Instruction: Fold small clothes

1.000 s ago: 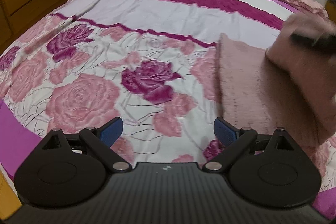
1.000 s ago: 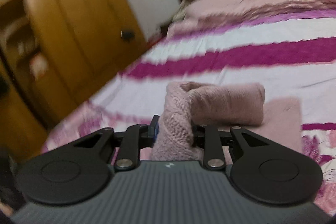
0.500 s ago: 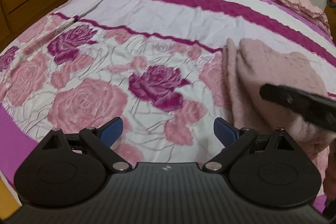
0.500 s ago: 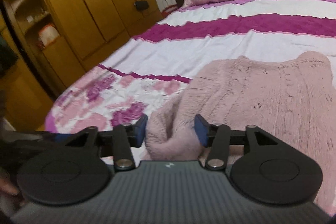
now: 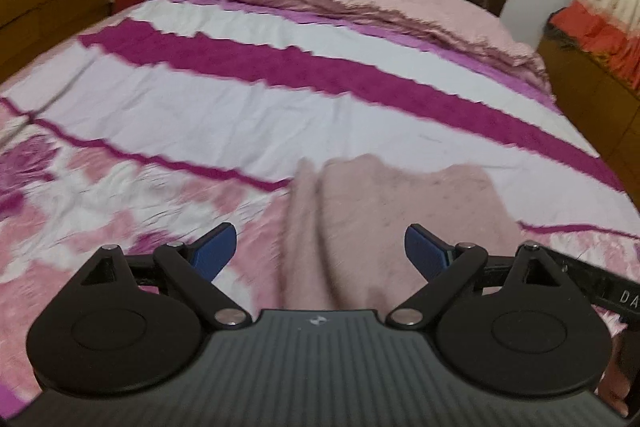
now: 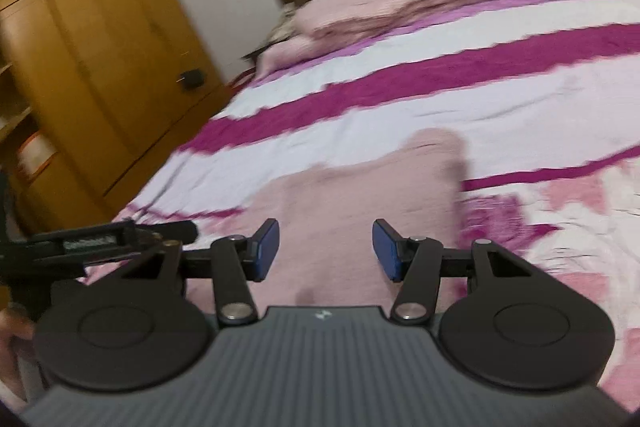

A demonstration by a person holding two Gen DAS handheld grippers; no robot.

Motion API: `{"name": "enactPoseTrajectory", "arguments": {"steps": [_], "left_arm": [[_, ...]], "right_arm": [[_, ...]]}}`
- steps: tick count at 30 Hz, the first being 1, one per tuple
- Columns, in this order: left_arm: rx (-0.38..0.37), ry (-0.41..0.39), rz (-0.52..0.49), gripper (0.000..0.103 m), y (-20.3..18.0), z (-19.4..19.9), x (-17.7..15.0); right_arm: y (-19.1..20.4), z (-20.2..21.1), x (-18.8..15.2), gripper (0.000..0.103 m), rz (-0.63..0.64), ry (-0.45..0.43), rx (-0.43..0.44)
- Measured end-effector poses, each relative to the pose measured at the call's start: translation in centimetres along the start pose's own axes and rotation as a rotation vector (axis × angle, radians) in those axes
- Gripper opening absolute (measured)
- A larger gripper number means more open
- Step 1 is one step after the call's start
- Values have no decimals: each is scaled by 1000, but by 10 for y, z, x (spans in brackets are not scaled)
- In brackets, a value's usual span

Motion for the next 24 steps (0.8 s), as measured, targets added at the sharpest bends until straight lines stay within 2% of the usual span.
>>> {"name": "enactPoseTrajectory", "arguments": {"steps": [3,8,9,10,11,14,19,21,24], "left_arm": [[-29,-13,-28,80,-14,-25,7],[-3,25,-66,77,-25,-70,13],[-14,41,-64,63,-25,-79,13],[-34,65,-63,31,-26,-86,12],[-40,91,-58,21,-24,-92,10],[-59,49,-53,14,-22,-90,7],[-22,-46,-46,12,-12,-61,8],[8,-60,-37,12,-2,-55,7],[69,-23,-39,12,14,-62,1]], "right_arm": [[-22,-2,0,56,-76,-11,-63],[-50,-10,-7,56,-152,-5,-125],[-55,-11,-9,56,-161,-6,-121],[-57,-13,-10,56,-169,-4,-114],[-59,-16,-11,56,-173,-1,-108],[-61,-22,-12,56,-168,11,-89],[-57,-35,-13,55,-177,46,9],[-44,-35,-13,56,-133,44,21],[-13,-37,-15,56,17,44,-7]]}}
Point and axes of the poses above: each gripper's, at about its wrist camera, not at the fingertips, and z roughly against the way its jaws point, y to its left, x to its top, the point moved 2 cm from there along -z, roughly the way its jaws point
